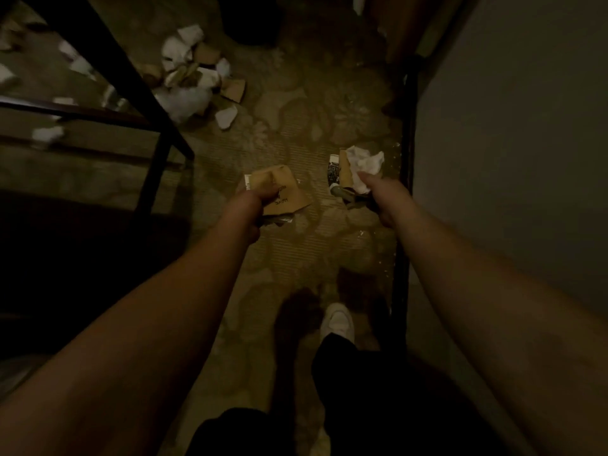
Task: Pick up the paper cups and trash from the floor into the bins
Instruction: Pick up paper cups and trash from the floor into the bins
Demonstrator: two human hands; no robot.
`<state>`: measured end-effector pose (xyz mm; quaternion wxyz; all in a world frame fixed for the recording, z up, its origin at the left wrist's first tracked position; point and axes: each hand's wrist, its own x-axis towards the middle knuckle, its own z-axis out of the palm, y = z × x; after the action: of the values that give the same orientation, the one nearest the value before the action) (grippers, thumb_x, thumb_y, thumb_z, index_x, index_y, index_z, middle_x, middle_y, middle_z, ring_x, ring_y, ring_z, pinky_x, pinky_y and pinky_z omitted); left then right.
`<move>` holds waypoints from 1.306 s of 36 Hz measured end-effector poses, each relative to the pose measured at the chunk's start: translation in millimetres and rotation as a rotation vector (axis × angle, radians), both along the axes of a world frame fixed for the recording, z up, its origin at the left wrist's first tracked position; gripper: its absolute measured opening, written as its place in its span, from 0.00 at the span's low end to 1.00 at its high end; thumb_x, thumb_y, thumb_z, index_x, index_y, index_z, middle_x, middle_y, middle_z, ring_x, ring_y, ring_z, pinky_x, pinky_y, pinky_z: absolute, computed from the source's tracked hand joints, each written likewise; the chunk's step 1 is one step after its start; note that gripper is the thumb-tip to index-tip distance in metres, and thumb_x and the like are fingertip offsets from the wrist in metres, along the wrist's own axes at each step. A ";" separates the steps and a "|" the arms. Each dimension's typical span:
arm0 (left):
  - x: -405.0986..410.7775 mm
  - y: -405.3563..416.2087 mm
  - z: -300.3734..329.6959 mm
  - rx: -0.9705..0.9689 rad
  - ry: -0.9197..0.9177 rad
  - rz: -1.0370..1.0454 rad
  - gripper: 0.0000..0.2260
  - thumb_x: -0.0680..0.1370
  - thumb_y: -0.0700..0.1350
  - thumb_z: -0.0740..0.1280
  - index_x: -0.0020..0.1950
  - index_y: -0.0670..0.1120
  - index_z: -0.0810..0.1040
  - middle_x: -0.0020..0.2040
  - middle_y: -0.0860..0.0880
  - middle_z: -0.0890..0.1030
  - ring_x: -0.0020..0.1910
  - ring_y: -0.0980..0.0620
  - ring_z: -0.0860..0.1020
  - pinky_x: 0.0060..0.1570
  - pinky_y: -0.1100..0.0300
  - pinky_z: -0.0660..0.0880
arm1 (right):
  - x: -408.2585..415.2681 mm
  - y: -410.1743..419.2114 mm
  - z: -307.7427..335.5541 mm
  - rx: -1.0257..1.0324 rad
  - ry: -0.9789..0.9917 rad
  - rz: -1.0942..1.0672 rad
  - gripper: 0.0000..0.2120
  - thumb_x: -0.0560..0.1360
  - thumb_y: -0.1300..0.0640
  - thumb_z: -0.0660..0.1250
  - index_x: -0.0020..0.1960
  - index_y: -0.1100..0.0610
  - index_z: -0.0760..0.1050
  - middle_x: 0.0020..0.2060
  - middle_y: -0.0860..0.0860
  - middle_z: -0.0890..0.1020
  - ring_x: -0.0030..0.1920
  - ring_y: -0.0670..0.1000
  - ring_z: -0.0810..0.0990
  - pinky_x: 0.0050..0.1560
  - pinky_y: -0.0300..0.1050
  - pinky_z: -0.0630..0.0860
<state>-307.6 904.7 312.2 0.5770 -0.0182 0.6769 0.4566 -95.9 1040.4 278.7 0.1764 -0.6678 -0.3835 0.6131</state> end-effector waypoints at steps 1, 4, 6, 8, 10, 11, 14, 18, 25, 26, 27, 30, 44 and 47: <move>-1.1 -12.0 17.4 0.004 -0.008 0.013 0.11 0.78 0.40 0.70 0.59 0.43 0.76 0.47 0.46 0.82 0.43 0.48 0.82 0.36 0.57 0.79 | -4.4 -12.4 20.6 0.001 -0.001 0.010 0.21 0.75 0.49 0.72 0.64 0.56 0.76 0.56 0.54 0.81 0.54 0.53 0.81 0.54 0.47 0.79; -5.1 -53.3 72.2 0.006 -0.040 0.064 0.10 0.78 0.40 0.70 0.58 0.43 0.76 0.48 0.45 0.82 0.46 0.47 0.82 0.44 0.54 0.81 | -18.3 -52.2 80.4 -0.019 0.013 0.057 0.25 0.77 0.48 0.71 0.69 0.57 0.71 0.60 0.54 0.79 0.59 0.54 0.78 0.59 0.47 0.77; -9.5 -83.5 107.0 0.011 -0.067 0.116 0.11 0.77 0.40 0.71 0.59 0.42 0.77 0.48 0.45 0.83 0.46 0.46 0.83 0.47 0.52 0.82 | -26.2 -79.8 120.4 -0.037 0.037 0.077 0.26 0.77 0.48 0.70 0.71 0.57 0.70 0.61 0.53 0.78 0.60 0.54 0.78 0.58 0.46 0.76; -14.7 -115.0 141.2 0.020 -0.101 0.162 0.12 0.76 0.40 0.72 0.59 0.42 0.78 0.50 0.44 0.84 0.47 0.45 0.84 0.49 0.49 0.82 | -33.2 -106.3 158.5 -0.046 0.063 0.097 0.26 0.77 0.48 0.70 0.71 0.56 0.71 0.62 0.53 0.79 0.60 0.55 0.79 0.61 0.48 0.77; -20.4 -148.6 176.0 0.026 -0.139 0.211 0.11 0.76 0.40 0.72 0.58 0.42 0.78 0.51 0.43 0.85 0.49 0.44 0.85 0.51 0.47 0.82 | -40.6 -133.4 197.2 -0.040 0.051 0.121 0.24 0.76 0.48 0.71 0.69 0.56 0.72 0.62 0.54 0.80 0.60 0.55 0.80 0.64 0.50 0.76; -23.6 -165.9 192.2 0.032 -0.154 0.236 0.12 0.76 0.40 0.72 0.58 0.43 0.78 0.52 0.43 0.85 0.49 0.43 0.85 0.52 0.45 0.82 | -44.8 -147.9 216.2 -0.033 0.044 0.140 0.24 0.76 0.48 0.71 0.69 0.56 0.73 0.61 0.54 0.80 0.59 0.55 0.80 0.65 0.51 0.75; -31.7 -218.9 238.8 0.064 -0.182 0.330 0.14 0.75 0.39 0.72 0.60 0.42 0.78 0.51 0.43 0.85 0.49 0.44 0.85 0.51 0.46 0.82 | -60.3 -192.1 273.6 -0.024 0.069 0.211 0.20 0.78 0.50 0.69 0.67 0.55 0.74 0.59 0.54 0.82 0.57 0.55 0.81 0.59 0.51 0.78; -42.6 -288.8 295.3 0.094 -0.195 0.432 0.14 0.76 0.39 0.72 0.61 0.43 0.77 0.52 0.43 0.85 0.48 0.44 0.85 0.46 0.48 0.82 | -86.9 -249.6 337.2 -0.047 0.101 0.296 0.15 0.78 0.50 0.69 0.62 0.55 0.78 0.54 0.54 0.84 0.53 0.53 0.84 0.52 0.48 0.79; -56.7 -401.8 350.6 0.081 -0.183 0.642 0.18 0.75 0.41 0.73 0.64 0.43 0.77 0.51 0.43 0.86 0.49 0.44 0.85 0.44 0.50 0.82 | -138.8 -327.7 403.5 -0.098 0.123 0.534 0.10 0.78 0.51 0.69 0.58 0.53 0.78 0.50 0.50 0.85 0.45 0.46 0.85 0.37 0.38 0.78; -57.4 -415.6 355.2 0.079 -0.173 0.679 0.16 0.75 0.41 0.73 0.62 0.43 0.77 0.50 0.44 0.86 0.48 0.45 0.85 0.43 0.50 0.82 | -146.5 -336.3 408.8 -0.110 0.124 0.572 0.09 0.78 0.51 0.69 0.56 0.52 0.78 0.50 0.50 0.85 0.45 0.46 0.85 0.37 0.38 0.78; -57.2 -428.6 359.1 0.080 -0.158 0.716 0.15 0.76 0.41 0.72 0.61 0.43 0.77 0.49 0.44 0.86 0.47 0.45 0.85 0.43 0.50 0.81 | -154.4 -344.5 411.8 -0.118 0.127 0.616 0.08 0.78 0.51 0.69 0.56 0.52 0.78 0.49 0.50 0.85 0.45 0.46 0.85 0.38 0.39 0.78; -51.7 -467.4 367.8 0.100 -0.124 0.866 0.11 0.77 0.40 0.70 0.59 0.44 0.77 0.48 0.43 0.85 0.46 0.44 0.85 0.43 0.50 0.81 | -176.3 -370.4 420.2 -0.119 0.145 0.758 0.13 0.79 0.53 0.68 0.62 0.55 0.76 0.48 0.49 0.85 0.48 0.48 0.84 0.46 0.42 0.80; 57.3 -621.5 363.3 0.174 -0.055 1.579 0.15 0.76 0.40 0.71 0.63 0.44 0.77 0.54 0.42 0.84 0.50 0.42 0.84 0.45 0.49 0.81 | -238.9 -508.4 419.4 -0.104 0.069 1.605 0.21 0.76 0.47 0.71 0.66 0.53 0.75 0.55 0.47 0.84 0.56 0.49 0.82 0.62 0.49 0.76; 88.7 -652.3 361.7 0.145 -0.062 1.703 0.13 0.77 0.40 0.70 0.61 0.44 0.77 0.51 0.43 0.85 0.45 0.45 0.85 0.39 0.53 0.81 | -238.0 -551.2 413.4 -0.111 0.037 1.733 0.22 0.75 0.47 0.72 0.65 0.53 0.75 0.55 0.48 0.84 0.56 0.50 0.82 0.62 0.50 0.77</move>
<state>-218.9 252.4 673.9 0.0550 -0.4961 0.3854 0.7761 -333.8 489.2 692.1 -0.3795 -0.1379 -0.7235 0.5599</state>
